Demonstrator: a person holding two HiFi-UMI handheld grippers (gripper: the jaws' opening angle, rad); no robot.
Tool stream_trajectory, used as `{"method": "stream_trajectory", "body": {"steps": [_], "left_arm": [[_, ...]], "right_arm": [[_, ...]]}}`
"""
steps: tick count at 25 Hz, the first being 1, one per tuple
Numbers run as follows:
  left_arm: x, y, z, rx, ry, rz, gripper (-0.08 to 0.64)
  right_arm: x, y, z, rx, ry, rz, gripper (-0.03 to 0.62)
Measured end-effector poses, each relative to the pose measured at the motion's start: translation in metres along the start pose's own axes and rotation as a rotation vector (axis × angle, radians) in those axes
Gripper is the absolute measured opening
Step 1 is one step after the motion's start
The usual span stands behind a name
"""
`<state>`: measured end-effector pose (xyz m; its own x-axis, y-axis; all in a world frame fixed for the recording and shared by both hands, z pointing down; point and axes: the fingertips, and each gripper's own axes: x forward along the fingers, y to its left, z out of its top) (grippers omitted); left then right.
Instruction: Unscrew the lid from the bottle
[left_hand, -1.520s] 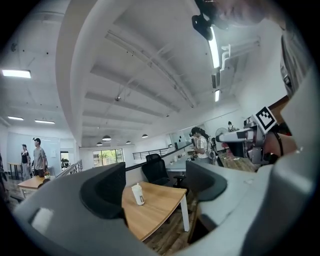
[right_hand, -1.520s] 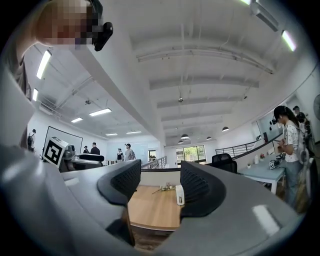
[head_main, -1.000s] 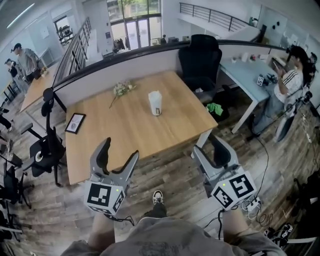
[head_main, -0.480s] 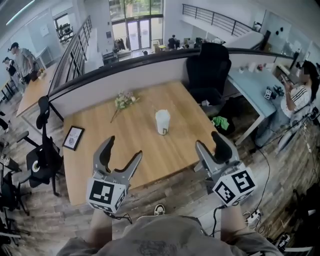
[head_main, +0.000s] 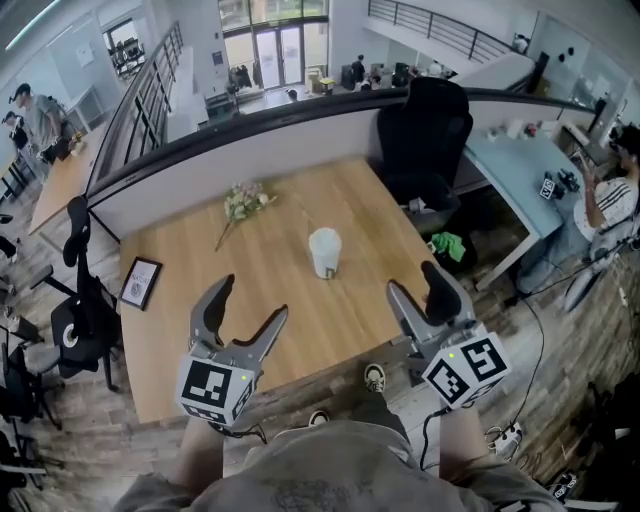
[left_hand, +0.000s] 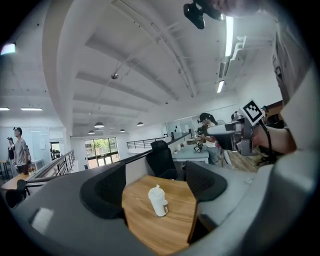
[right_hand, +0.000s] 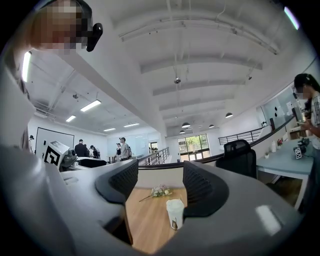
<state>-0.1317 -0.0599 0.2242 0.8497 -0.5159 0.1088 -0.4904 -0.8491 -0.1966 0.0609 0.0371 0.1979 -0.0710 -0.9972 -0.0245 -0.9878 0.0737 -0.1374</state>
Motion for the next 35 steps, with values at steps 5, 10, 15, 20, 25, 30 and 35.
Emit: {"method": "stream_trajectory", "body": {"steps": [5, 10, 15, 20, 25, 30, 35], "left_arm": [[0.042, 0.004, -0.003, -0.023, 0.021, 0.057, 0.365], [0.094, 0.005, 0.001, -0.038, 0.036, 0.12, 0.365], [0.136, 0.002, 0.008, -0.053, 0.057, 0.185, 0.365], [0.167, -0.013, 0.004, -0.068, 0.099, 0.235, 0.365], [0.178, -0.019, -0.004, -0.087, 0.126, 0.309, 0.365], [0.173, -0.021, -0.013, -0.102, 0.161, 0.36, 0.365], [0.167, -0.025, -0.024, -0.115, 0.192, 0.373, 0.365]], "right_arm": [[0.033, -0.034, -0.005, 0.003, 0.03, 0.075, 0.312], [0.074, -0.082, -0.004, 0.005, 0.062, 0.156, 0.314], [0.108, -0.121, -0.004, -0.006, 0.106, 0.241, 0.314], [0.133, -0.149, -0.012, -0.02, 0.149, 0.332, 0.314], [0.153, -0.162, -0.021, -0.016, 0.172, 0.424, 0.314], [0.165, -0.16, -0.032, 0.003, 0.193, 0.485, 0.314], [0.168, -0.152, -0.043, 0.015, 0.22, 0.512, 0.314]]}}
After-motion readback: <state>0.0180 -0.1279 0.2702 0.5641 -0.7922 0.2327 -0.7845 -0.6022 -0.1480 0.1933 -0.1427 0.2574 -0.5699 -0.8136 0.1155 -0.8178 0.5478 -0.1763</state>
